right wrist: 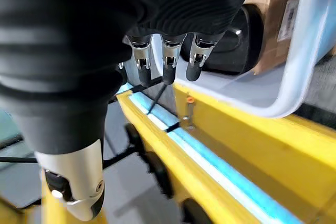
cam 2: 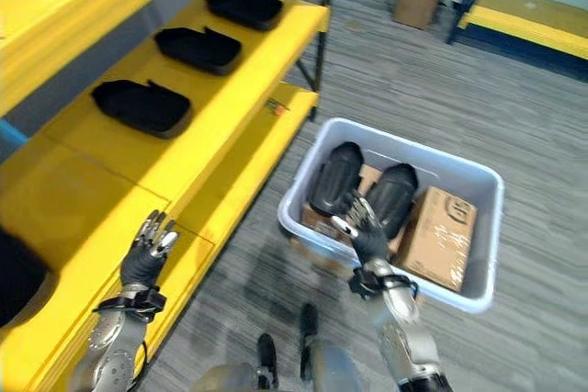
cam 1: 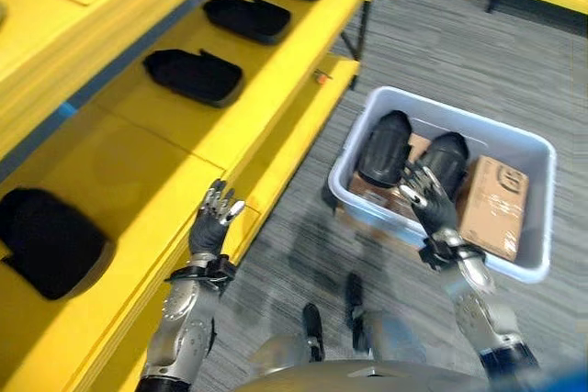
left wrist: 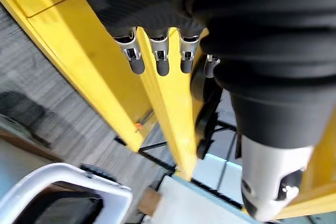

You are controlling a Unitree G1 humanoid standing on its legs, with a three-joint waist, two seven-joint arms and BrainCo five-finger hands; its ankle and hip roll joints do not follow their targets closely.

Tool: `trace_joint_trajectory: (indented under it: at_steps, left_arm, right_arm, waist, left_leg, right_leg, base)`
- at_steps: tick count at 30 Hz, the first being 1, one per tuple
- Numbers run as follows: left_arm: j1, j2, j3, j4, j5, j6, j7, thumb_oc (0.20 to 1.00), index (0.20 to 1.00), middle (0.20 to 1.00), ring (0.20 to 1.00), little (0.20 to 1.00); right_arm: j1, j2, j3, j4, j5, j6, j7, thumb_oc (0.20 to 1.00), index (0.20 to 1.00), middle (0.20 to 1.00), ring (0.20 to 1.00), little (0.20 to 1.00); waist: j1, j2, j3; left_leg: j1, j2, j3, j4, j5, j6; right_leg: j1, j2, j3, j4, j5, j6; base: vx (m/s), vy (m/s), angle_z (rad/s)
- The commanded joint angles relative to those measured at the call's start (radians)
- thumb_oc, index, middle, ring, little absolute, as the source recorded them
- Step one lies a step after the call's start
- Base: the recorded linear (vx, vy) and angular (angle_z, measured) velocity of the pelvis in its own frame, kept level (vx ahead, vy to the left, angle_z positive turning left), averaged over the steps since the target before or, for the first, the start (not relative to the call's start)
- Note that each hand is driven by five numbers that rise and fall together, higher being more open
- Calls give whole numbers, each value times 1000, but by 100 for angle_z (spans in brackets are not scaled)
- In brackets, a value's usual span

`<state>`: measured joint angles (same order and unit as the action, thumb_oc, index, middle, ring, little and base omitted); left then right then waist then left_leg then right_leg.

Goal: Move parts from the plastic box to the shelf.

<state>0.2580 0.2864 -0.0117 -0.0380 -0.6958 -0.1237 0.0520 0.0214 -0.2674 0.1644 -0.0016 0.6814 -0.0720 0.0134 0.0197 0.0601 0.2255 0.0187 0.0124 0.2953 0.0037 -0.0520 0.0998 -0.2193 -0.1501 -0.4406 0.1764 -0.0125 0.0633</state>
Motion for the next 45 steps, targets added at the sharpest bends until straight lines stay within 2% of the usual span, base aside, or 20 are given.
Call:
trace_joint_trajectory:
  at_steps: [1,2,4,7,9,10,11,17,19,20,21,22,24,25,26,27,30,32,36,45]
  left_arm:
    - [41,39,36,-84,-4,-40,5,1000,1000,1000,1000,1000]
    - [35,32,38,-81,-5,-38,11,1000,1000,1000,1000,1000]
    - [30,30,42,-78,-3,-40,14,1000,1000,1000,1000,1000]
    - [16,10,29,-61,11,-36,9,1000,1000,1000,1000,1000]
    - [5,1,16,-53,5,-30,8,1000,1000,1000,1000,1000]
    - [9,-10,-1,-50,10,-21,-6,1000,1000,1000,1000,1000]
    - [9,-11,-1,-50,10,-21,-7,1000,1000,1000,1000,1000]
    - [9,-18,-23,-42,11,-7,-21,1000,1000,1000,1000,1000]
    - [8,-17,-23,-42,13,-9,-26,1000,1000,1000,1000,1000]
    - [6,-14,-23,-50,9,-14,-23,1000,1000,1000,1000,1000]
    - [6,-14,-23,-50,9,-14,-23,1000,1000,1000,1000,1000]
    - [8,-21,-21,-55,5,-15,-17,1000,1000,1000,1000,1000]
    - [16,-18,-22,-65,-2,-14,-10,1000,1000,1000,1000,1000]
    - [8,-14,-26,-69,0,-25,1,1000,1000,1000,1000,1000]
    - [5,-16,-24,-65,2,-29,3,1000,1000,1000,1000,1000]
    - [11,-21,-24,-58,-1,-28,-13,1000,1000,1000,1000,1000]
    - [5,-16,-28,-63,-1,-30,-17,1000,1000,1000,1000,1000]
    - [-10,21,-23,-72,17,-40,-15,1000,1000,1000,1000,1000]
    - [-42,46,-24,-73,18,-46,3,1000,1000,1000,1000,1000]
    - [-71,70,-53,-86,33,-35,13,1000,1000,1000,1000,1000]
  right_arm:
    - [26,1,-23,-50,-19,-29,15,1000,1000,1000,1000,1000]
    - [17,0,-23,-58,-28,-25,12,1000,1000,1000,1000,1000]
    - [15,0,-24,-63,-28,-25,12,1000,1000,1000,1000,1000]
    - [38,-7,-38,-72,-25,-23,15,1000,1000,1000,1000,1000]
    - [54,-18,-52,-86,-26,-25,15,1000,1000,1000,1000,1000]
    - [88,-34,-77,-106,-19,-27,21,1000,1000,1000,1000,1000]
    - [89,-34,-78,-106,-19,-27,21,1000,1000,1000,1000,1000]
    - [145,-48,-133,-139,2,-36,18,1000,1000,1000,1000,1000]
    - [158,-58,-133,-144,14,-39,25,1000,1000,1000,1000,1000]
    - [151,-78,-128,-152,21,-42,30,1000,1000,1000,1000,1000]
    - [150,-78,-128,-152,21,-42,30,1000,1000,1000,1000,1000]
    - [140,-83,-117,-154,16,-42,32,1000,1000,1000,1000,1000]
    - [130,-87,-113,-151,19,-47,22,1000,1000,1000,1000,1000]
    - [104,-94,-111,-134,20,-57,5,1000,1000,1000,1000,1000]
    - [84,-99,-111,-125,18,-64,-3,1000,1000,1000,1000,1000]
    - [86,-92,-106,-131,11,-56,8,1000,1000,1000,1000,1000]
    - [93,-79,-110,-140,13,-57,10,1000,1000,1000,1000,1000]
    - [78,-48,-91,-140,27,-56,7,1000,1000,1000,1000,1000]
    - [48,-44,-72,-145,29,-52,6,1000,1000,1000,1000,1000]
    - [12,-46,-39,-147,46,-50,-3,1000,1000,1000,1000,1000]
  waist:
    - [19,-19,-23]
    - [10,-17,-22]
    - [10,-20,-21]
    - [3,-50,-35]
    - [-13,-52,-42]
    - [-33,-48,-48]
    - [-33,-48,-49]
    - [-77,-36,-49]
    - [-76,-46,-28]
    - [-58,-66,5]
    - [-60,-66,4]
    - [-46,-84,24]
    - [-38,-92,28]
    - [-28,-80,40]
    - [-25,-63,37]
    - [-26,-42,28]
    - [-28,-40,31]
    - [-31,-60,51]
    - [-29,-88,63]
    - [-30,-126,82]
  left_leg:
    - [19,-29,-131,-30,-35,-52]
    - [32,-28,-122,-45,-36,-52]
    - [38,-28,-112,-47,-39,-53]
    - [59,-27,-98,-28,-64,-66]
    - [57,-7,-110,0,-79,-81]
    - [66,21,-107,17,-86,-99]
    - [66,22,-107,17,-87,-99]
    - [58,87,-112,76,-60,-154]
    - [-11,112,-131,239,-5,-182]
    - [-99,67,-202,397,45,-181]
    - [-102,67,-204,401,44,-181]
    - [-163,67,-250,340,29,-158]
    - [-159,130,-266,183,46,-157]
    - [-194,186,-317,67,147,-184]
    - [-192,215,-320,4,201,-210]
    - [-150,215,-279,-17,166,-213]
    - [-139,204,-232,6,142,-211]
    - [-142,165,-180,59,83,-192]
    - [-177,143,-154,104,46,-177]
    - [-206,143,-142,115,37,-172]
  right_leg:
    - [125,-44,59,-80,20,76]
    - [102,-77,81,-91,59,95]
    - [94,-88,76,-100,78,103]
    - [140,-68,57,-178,99,106]
    - [152,-48,71,-181,86,97]
    - [179,-24,64,-185,58,80]
    - [179,-24,63,-185,58,80]
    - [194,30,84,-163,-23,25]
    - [214,53,91,-173,-44,-8]
    - [208,52,98,-169,-40,-37]
    - [206,52,97,-169,-40,-37]
    - [191,46,112,-151,-56,-28]
    - [190,35,132,-144,-64,-11]
    - [185,24,150,-139,-68,4]
    - [185,15,168,-139,-69,18]
    - [188,11,194,-137,-64,36]
    - [198,-13,195,-148,-43,43]
    - [198,-63,221,-186,11,74]
    - [173,-91,231,-206,41,91]
    - [144,-93,222,-219,63,97]
  base:
    - [49,-70,-71]
    - [37,-57,-48]
    - [44,-76,-15]
    - [170,-212,-2]
    - [203,-270,-19]
    - [196,-253,-19]
    - [190,-245,-7]
    - [122,-210,1]
    - [8,-252,14]
    - [-61,-196,19]
    - [-42,-148,-5]
    - [96,-1,-22]
    - [145,135,-15]
    - [194,337,-25]
    - [259,484,-66]
    - [207,353,-84]
    - [131,296,-69]
    - [79,418,-24]
    - [3,175,-38]
    - [10,39,-2]
